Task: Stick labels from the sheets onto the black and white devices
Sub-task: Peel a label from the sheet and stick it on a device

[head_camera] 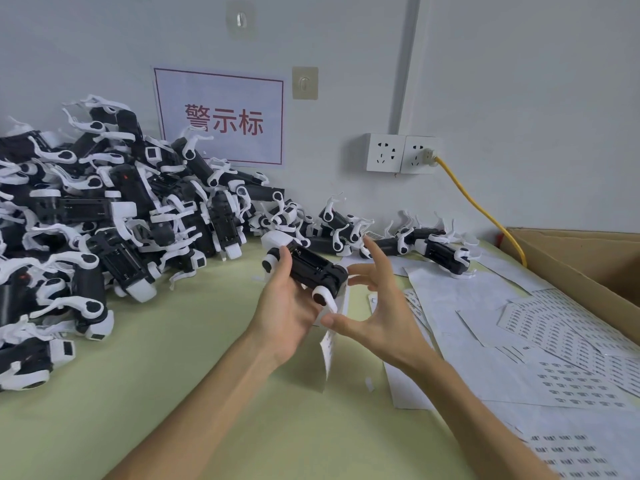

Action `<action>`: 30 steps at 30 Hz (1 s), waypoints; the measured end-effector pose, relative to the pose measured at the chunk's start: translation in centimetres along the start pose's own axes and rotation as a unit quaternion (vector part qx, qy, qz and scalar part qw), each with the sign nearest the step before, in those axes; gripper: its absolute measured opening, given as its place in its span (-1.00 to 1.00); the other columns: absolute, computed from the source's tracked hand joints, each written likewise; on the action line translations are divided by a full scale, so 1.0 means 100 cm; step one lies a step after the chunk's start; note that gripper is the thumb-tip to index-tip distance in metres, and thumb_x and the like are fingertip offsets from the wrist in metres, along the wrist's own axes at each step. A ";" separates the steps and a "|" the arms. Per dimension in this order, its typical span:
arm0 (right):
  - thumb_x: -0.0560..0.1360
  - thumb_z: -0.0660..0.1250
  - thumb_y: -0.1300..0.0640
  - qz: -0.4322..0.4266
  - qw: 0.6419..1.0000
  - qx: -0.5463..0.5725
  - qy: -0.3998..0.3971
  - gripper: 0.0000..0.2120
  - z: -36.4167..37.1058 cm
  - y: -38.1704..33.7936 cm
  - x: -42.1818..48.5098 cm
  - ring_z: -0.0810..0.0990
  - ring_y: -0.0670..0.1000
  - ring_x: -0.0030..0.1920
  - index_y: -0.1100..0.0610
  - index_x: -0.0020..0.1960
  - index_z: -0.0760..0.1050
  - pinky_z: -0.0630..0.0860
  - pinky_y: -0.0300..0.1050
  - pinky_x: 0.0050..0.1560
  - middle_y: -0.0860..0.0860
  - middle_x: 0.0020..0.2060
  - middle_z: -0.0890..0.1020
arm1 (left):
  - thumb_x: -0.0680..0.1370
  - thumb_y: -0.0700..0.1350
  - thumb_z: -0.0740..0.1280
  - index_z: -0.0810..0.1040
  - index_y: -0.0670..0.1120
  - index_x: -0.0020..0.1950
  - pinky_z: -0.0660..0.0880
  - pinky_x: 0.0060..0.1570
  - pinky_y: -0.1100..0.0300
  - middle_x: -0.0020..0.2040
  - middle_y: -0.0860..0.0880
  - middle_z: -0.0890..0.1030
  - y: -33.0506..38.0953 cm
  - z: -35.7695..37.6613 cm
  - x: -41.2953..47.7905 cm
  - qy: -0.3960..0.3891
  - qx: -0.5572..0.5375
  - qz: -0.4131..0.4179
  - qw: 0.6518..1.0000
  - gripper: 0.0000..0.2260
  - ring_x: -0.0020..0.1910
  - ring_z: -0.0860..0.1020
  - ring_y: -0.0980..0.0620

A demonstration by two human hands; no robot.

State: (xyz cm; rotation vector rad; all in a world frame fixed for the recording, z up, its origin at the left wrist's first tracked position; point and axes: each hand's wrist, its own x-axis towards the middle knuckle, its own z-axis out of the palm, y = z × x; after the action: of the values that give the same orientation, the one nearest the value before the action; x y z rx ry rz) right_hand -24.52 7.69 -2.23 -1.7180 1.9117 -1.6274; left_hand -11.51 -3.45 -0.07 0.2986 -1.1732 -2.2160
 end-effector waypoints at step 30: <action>0.44 0.47 -0.03 0.183 0.903 0.375 0.100 -0.29 -0.029 -0.012 0.014 0.64 0.11 -0.04 0.23 0.47 0.31 0.59 -0.04 -0.01 0.10 0.01 0.66 | 0.57 0.17 0.27 0.55 -0.04 0.26 0.54 0.07 0.16 0.12 -0.02 0.73 -0.007 -0.002 0.002 -0.061 0.346 0.093 0.932 -0.62 0.13 0.69 -0.04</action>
State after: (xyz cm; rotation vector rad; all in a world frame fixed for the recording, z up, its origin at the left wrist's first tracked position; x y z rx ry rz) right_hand -26.16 8.64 0.65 -0.8596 1.2658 -2.0393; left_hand -11.88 -3.45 -0.74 0.3140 -1.9453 -1.6101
